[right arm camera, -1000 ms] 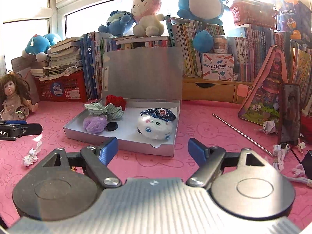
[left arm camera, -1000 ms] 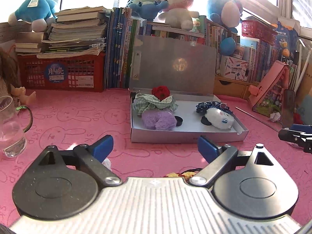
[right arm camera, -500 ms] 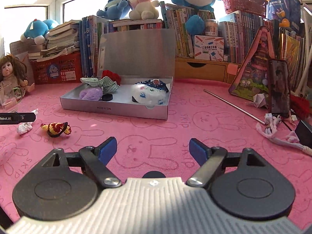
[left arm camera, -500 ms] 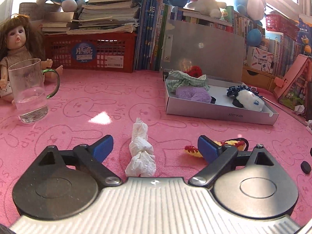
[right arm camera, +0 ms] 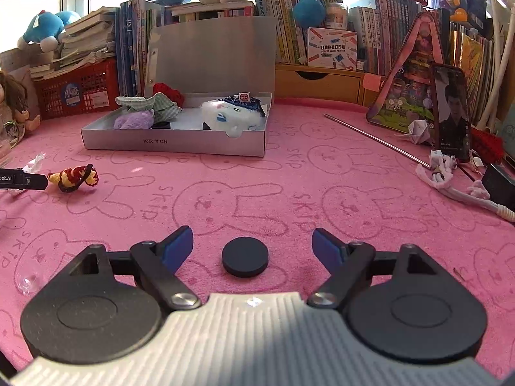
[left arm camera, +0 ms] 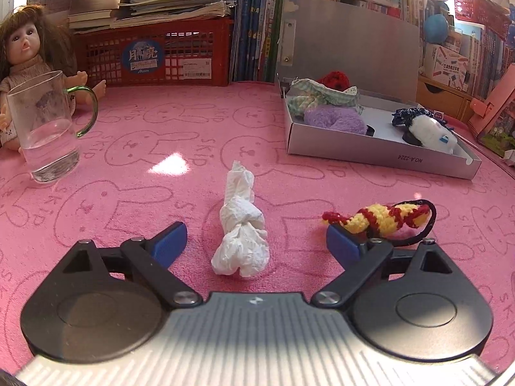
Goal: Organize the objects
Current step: 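Close the left gripper on the white tissue while the right grasps another black disc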
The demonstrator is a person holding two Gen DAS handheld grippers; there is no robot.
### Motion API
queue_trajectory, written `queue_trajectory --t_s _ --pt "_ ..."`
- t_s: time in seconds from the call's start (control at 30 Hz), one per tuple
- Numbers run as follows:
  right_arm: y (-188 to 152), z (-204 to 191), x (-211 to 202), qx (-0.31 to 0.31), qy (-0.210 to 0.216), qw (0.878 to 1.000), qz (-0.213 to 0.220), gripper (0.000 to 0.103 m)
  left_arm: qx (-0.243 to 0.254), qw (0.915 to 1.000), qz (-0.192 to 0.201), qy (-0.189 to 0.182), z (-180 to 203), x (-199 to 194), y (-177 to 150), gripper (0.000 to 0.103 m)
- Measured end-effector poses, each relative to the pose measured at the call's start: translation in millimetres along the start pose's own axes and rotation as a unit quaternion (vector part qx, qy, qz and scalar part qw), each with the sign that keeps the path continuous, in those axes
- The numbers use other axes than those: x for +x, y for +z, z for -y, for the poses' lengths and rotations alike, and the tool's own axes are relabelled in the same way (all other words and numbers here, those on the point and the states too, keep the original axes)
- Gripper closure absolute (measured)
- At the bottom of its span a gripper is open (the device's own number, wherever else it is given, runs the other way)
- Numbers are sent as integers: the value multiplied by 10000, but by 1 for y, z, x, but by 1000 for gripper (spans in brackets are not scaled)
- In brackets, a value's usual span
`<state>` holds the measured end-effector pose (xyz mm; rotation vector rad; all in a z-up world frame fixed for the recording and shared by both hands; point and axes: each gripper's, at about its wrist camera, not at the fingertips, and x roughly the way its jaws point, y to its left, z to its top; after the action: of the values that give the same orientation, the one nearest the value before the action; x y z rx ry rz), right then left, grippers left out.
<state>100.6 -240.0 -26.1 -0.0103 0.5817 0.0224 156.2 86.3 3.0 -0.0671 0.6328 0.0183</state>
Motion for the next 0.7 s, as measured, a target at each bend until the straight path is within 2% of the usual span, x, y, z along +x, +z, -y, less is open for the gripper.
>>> queue_trajectory --t_s 0.4,0.57,0.7 --pt "-1 -6 7 -137 -95 9996 -245 15 186 9997 -83 124 6 3 -1 6" --pt "-1 -4 9 -56 -112 9995 -283 13 188 9994 -140 242 6 5 0 1" --pt "0 -3 10 4 -146 9994 -314 10 191 9993 -153 268 6 6 -1 0"
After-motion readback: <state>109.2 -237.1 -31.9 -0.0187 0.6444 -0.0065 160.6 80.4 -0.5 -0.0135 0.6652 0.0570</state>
